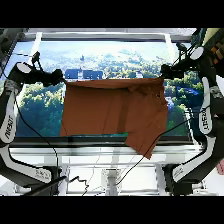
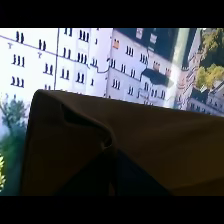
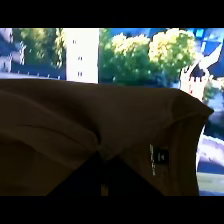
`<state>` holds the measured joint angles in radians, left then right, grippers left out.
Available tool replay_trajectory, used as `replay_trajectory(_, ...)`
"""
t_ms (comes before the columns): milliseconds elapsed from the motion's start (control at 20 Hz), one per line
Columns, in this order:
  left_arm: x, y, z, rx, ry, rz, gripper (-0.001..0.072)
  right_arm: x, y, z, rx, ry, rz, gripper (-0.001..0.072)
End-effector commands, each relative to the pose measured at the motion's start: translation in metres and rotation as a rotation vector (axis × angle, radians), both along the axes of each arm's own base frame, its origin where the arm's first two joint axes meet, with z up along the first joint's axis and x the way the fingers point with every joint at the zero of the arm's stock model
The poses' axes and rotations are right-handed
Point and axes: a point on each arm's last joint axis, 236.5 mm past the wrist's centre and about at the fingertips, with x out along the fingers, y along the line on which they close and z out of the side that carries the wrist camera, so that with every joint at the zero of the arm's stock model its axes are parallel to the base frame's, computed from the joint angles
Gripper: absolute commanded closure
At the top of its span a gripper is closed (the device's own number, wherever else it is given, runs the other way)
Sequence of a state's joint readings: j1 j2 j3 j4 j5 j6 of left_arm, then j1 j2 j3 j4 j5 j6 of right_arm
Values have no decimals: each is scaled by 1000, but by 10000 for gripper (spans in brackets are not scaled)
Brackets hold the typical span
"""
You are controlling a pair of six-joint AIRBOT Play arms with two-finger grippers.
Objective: Fold the clothes and pants, and hang the long-sleeved shirts on hangers.
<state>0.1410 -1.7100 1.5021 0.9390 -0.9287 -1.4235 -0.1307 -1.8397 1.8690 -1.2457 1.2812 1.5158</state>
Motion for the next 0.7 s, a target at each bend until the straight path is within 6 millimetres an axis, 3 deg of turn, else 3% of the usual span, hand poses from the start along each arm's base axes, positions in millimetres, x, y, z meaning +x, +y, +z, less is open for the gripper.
replay_trajectory(0, 18, -4, -1, -58, -45, 45, 696, 23, 5, -8, 58, -41, -61, 690)
replay_trajectory(150, 5, -4, 15, -59, -30, 11, 697, 0, 7, 1, 42, 50, -3, 690)
replay_trajectory(350, -50, 7, 5, -19, 164, -86, 698, -71, -24, -8, -99, 334, 93, 690)
replay_trajectory(500, -93, 15, -23, 97, 362, -157, 697, -84, -30, -9, -102, 386, 88, 690)
replay_trajectory(650, -97, 9, -37, 161, 396, -187, 695, -86, -29, -9, -101, 396, 92, 690)
